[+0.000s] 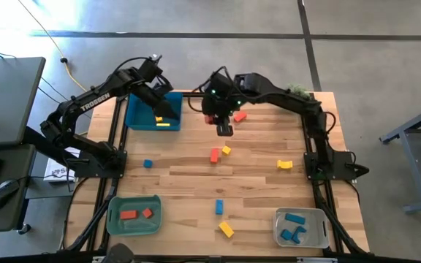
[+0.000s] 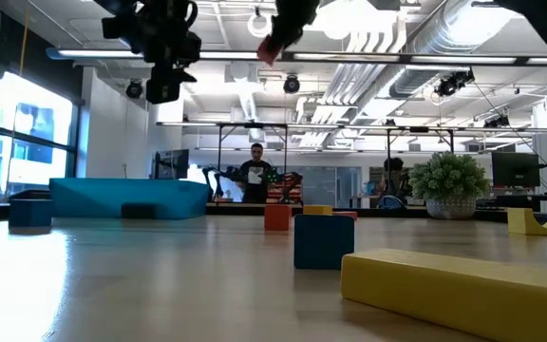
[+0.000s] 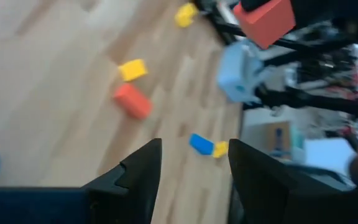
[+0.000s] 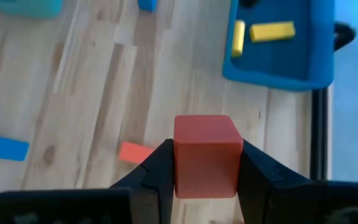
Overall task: Sort & place blocks by color
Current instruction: Put the top orange block into the green bin
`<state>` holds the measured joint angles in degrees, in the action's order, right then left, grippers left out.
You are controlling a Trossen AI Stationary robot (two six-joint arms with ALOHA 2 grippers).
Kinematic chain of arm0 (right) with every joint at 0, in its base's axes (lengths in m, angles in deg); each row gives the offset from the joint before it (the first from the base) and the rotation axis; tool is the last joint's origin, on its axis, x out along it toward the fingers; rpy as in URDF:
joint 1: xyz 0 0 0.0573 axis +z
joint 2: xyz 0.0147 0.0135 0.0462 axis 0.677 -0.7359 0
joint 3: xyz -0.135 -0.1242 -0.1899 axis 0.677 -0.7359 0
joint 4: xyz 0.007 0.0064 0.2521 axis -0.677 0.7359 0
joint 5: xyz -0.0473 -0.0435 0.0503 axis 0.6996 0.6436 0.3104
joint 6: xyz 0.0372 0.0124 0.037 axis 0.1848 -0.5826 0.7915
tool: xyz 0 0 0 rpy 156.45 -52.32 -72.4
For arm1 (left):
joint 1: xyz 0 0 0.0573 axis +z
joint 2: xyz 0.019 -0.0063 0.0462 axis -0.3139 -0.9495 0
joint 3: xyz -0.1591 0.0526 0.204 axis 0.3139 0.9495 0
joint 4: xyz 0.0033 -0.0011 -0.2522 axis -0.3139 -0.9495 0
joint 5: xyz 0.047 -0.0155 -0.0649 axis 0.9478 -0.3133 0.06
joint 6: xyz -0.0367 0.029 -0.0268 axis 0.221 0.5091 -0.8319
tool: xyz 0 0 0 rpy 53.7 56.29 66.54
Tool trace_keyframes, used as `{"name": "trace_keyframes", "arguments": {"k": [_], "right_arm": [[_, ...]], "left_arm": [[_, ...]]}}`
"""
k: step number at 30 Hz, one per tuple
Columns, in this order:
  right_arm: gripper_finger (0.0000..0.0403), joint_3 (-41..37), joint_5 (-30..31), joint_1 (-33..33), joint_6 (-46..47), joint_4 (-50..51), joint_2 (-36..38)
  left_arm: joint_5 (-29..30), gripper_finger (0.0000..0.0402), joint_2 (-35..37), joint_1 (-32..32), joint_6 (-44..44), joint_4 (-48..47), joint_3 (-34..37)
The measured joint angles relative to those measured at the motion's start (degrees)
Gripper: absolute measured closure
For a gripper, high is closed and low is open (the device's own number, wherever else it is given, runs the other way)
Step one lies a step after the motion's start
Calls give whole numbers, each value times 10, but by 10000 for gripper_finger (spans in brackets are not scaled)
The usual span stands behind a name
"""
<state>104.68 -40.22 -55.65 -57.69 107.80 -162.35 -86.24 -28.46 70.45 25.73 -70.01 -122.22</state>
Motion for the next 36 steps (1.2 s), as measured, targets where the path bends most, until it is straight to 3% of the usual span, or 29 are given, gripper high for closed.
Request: {"name": "trace_keyframes", "arguments": {"k": [8, 16, 24, 36], "right_arm": [[300, 0, 95, 75, 14, -43, 31], [300, 20, 168, 135, 20, -63, 47], [300, 22, 215, 165, 6, -96, 75], [300, 22, 264, 170, -34, -120, 83]], "left_arm": [[-109, 227, 0, -43, -29, 44, 0], [-201, 227, 0, -83, -92, 157, 0], [-199, 227, 0, -115, -207, 338, 0], [-99, 227, 0, -147, -414, 616, 0]]}}
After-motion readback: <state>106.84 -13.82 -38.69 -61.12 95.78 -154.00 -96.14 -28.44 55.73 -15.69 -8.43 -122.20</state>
